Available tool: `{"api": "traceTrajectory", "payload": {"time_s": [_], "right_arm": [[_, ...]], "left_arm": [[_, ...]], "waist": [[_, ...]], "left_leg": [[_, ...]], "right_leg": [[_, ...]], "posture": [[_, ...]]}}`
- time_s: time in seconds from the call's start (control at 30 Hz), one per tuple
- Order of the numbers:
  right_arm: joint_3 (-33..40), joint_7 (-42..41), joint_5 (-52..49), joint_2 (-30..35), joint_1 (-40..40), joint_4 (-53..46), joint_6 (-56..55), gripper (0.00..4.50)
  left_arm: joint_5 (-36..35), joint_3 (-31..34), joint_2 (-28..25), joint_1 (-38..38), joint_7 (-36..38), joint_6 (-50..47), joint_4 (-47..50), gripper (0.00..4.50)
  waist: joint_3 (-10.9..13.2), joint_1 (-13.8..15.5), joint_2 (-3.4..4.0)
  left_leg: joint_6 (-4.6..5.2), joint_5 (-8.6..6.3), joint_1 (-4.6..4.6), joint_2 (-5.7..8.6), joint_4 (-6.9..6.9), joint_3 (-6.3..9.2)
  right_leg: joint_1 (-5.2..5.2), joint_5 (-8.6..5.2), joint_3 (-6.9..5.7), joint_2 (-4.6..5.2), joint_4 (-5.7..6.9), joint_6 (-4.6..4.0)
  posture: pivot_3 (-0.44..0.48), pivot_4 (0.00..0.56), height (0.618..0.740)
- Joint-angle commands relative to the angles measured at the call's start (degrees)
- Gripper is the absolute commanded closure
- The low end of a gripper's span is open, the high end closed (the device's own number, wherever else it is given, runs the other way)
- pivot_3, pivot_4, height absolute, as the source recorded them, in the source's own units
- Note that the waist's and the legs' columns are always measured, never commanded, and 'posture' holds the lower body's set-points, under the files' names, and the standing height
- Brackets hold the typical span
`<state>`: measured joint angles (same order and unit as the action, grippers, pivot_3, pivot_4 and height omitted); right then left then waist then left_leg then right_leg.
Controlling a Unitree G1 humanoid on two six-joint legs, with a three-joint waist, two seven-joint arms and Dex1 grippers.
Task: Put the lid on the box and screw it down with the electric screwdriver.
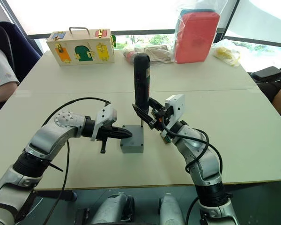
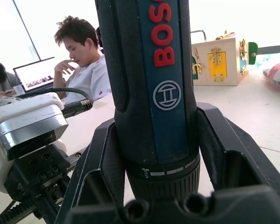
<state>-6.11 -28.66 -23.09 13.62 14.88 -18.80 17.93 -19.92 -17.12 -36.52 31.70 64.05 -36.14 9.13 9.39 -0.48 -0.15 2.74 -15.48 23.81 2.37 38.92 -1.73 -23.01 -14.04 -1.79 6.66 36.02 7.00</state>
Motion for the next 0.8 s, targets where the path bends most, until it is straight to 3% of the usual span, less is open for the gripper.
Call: {"api": "traceTrajectory", "payload": {"time_s": [0.03,0.6,0.8], "right_arm": [[-1.36,0.67,3.91,0.71,-2.8,5.83,-0.02,2.72],[-2.12,-0.41,1.8,-0.05,-4.69,5.07,0.32,2.72],[-2.49,1.0,1.58,0.32,-4.23,5.02,4.9,2.72]], "left_arm": [[0.68,-0.81,-0.05,-0.34,-0.23,-0.8,0.76,4.5],[2.44,-2.43,-0.22,-2.6,-0.4,-0.75,1.16,4.5],[3.08,-3.0,-0.47,-3.76,-0.21,-0.07,0.03,4.5]], "waist": [[-0.02,0.01,0.0],[-0.81,-0.02,0.02],[-1.62,-0.06,0.0]], "left_leg": [[0.0,-0.01,-0.09,0.0,-0.02,0.0],[-0.15,-0.27,-0.45,0.0,-0.17,0.1],[-0.27,-0.22,-0.67,-0.01,-0.8,0.11]], "right_leg": [[0.07,-0.01,0.0,0.01,-0.01,-0.01],[0.37,-0.17,0.06,0.22,-0.11,-0.29],[0.45,-0.24,0.06,0.28,-0.51,-0.43]], "posture": [[0.0,0.15,0.74],[0.0,0.15,0.74],[0.0,0.15,0.74]]}}
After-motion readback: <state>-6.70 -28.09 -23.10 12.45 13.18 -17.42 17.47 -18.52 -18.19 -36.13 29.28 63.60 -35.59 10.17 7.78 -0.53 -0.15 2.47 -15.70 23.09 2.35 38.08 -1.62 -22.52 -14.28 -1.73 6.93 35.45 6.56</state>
